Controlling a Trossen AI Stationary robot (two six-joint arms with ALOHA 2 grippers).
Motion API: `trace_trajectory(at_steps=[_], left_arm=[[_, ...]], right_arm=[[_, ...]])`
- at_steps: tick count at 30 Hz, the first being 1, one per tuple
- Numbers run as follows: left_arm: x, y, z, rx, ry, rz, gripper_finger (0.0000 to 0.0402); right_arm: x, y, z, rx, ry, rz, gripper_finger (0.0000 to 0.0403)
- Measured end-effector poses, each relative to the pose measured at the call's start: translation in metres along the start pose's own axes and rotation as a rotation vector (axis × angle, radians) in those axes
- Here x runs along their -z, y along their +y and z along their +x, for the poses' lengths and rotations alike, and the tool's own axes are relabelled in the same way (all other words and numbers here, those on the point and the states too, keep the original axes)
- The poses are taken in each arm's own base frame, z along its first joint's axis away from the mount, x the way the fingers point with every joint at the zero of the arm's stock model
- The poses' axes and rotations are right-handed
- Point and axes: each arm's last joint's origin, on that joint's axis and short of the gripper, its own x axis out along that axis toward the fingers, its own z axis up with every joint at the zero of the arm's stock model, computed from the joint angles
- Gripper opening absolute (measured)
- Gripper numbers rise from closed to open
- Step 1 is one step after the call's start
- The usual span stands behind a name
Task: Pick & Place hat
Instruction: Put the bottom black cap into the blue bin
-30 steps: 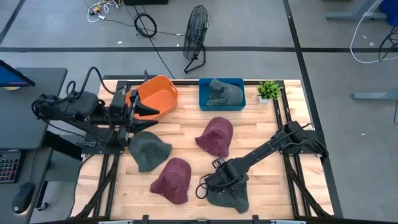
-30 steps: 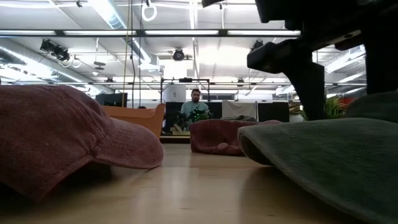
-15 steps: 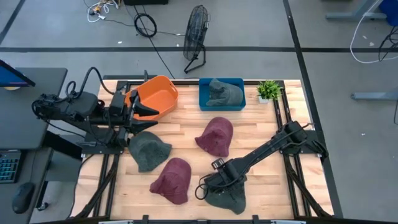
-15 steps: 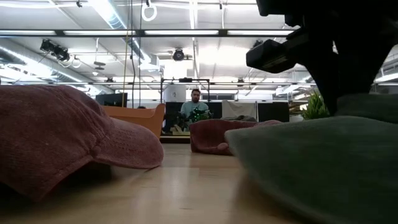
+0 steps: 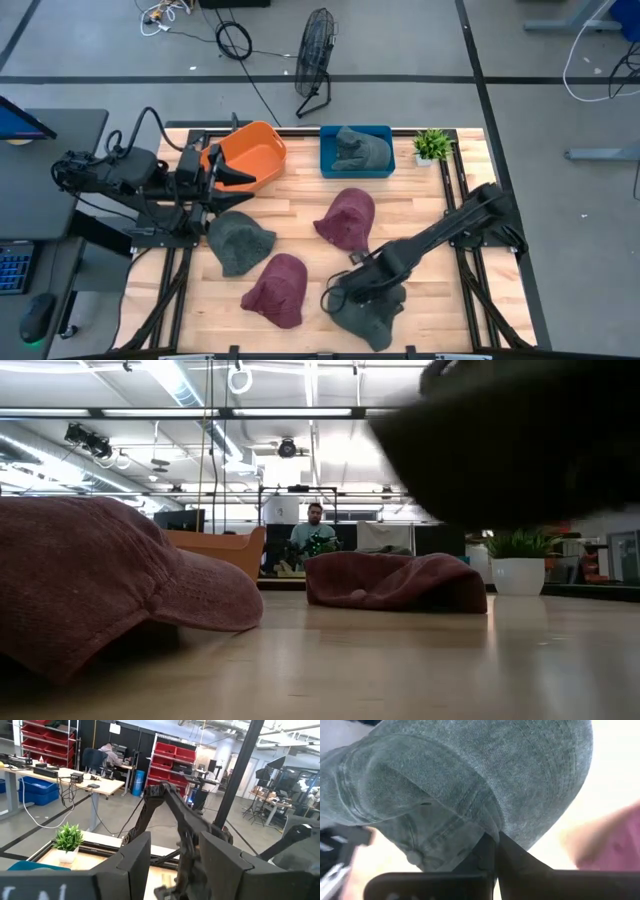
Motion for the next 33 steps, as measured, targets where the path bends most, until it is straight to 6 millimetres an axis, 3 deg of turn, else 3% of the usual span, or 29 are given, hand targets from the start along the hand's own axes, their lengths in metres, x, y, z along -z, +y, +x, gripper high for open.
trace_trajectory(at_steps=[4, 9, 16, 24, 29, 33], left_arm=[[-0.004, -0.001, 0.000, 0.009, -0.038, -0.015, 0.0174], [-0.006, -0.001, 0.000, 0.013, -0.056, -0.016, 0.0173], [-0.009, -0.002, -0.001, 0.021, -0.092, -0.010, 0.0173], [-0.010, -0.002, -0.001, 0.016, -0.098, -0.010, 0.0173], [-0.010, -0.002, -0.001, 0.004, -0.100, -0.013, 0.0173], [-0.010, -0.002, -0.001, 0.004, -0.099, -0.020, 0.0173]], right_arm=[[0.024, 0.001, -0.049, 0.004, -0.037, 0.046, 0.0002], [0.058, -0.006, -0.106, 0.127, -0.146, 0.148, 0.0001], [0.102, -0.029, -0.164, 0.350, -0.355, 0.354, 0.0001], [0.132, -0.073, -0.199, 0.794, -0.582, 0.878, 0.0000], [0.143, -0.110, -0.203, 0.869, -0.681, 1.258, 0.0001], [0.150, -0.138, -0.203, 0.909, -0.702, 1.439, 0.0003]])
